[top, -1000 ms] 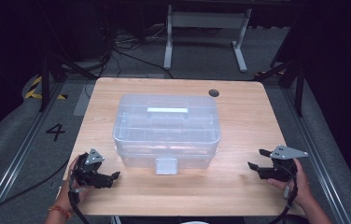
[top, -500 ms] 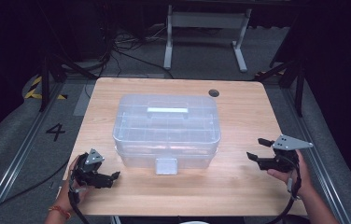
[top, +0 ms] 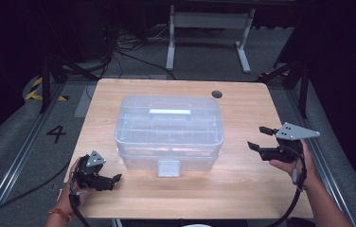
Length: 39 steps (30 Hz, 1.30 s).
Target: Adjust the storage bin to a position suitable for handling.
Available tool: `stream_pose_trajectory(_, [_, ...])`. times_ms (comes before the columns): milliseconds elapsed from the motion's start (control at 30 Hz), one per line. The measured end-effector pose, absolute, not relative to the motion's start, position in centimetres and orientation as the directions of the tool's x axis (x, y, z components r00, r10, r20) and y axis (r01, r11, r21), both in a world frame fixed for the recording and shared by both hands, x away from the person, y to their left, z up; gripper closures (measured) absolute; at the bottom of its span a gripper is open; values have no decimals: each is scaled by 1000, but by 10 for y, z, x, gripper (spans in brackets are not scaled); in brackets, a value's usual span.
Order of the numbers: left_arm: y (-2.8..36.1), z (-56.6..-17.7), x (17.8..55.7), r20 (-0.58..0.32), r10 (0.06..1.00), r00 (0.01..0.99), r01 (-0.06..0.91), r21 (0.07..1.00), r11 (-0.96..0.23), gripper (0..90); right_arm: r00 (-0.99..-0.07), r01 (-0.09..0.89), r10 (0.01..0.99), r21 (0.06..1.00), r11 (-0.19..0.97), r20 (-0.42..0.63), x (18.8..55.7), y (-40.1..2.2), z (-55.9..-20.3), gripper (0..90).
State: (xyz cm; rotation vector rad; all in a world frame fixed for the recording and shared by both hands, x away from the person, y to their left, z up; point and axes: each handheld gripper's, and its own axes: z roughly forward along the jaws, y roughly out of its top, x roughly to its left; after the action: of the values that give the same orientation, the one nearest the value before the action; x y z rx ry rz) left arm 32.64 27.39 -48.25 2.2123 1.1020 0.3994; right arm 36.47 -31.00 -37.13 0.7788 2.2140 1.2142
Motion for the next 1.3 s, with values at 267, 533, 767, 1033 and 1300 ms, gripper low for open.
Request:
stream_pose_trajectory(267, [274, -483, 326, -8, 796, 605, 607, 653, -454, 2, -728, 207, 664, 870, 448, -169, 369, -297, -354, 283])
stream_pose_trajectory(533, [274, -483, 326, -8, 796, 605, 607, 652, -454, 2, -737, 178, 655, 887, 426, -167, 375, -290, -340, 286])
stream_pose_trajectory(767, [274, -483, 326, -8, 796, 605, 606, 653, -455, 2, -743, 159, 644, 887, 434, -182, 379, -278, -330, 290])
stream_pose_trajectory(1033, [274, -483, 326, -8, 796, 605, 607, 652, -454, 2, -755, 133, 623, 884, 448, -202, 383, -260, -319, 292])
stream_pose_trajectory(1300, [274, -483, 326, -8, 796, 605, 607, 652, -454, 2, -782, 103, 583, 878, 468, -219, 388, -232, -312, 295])
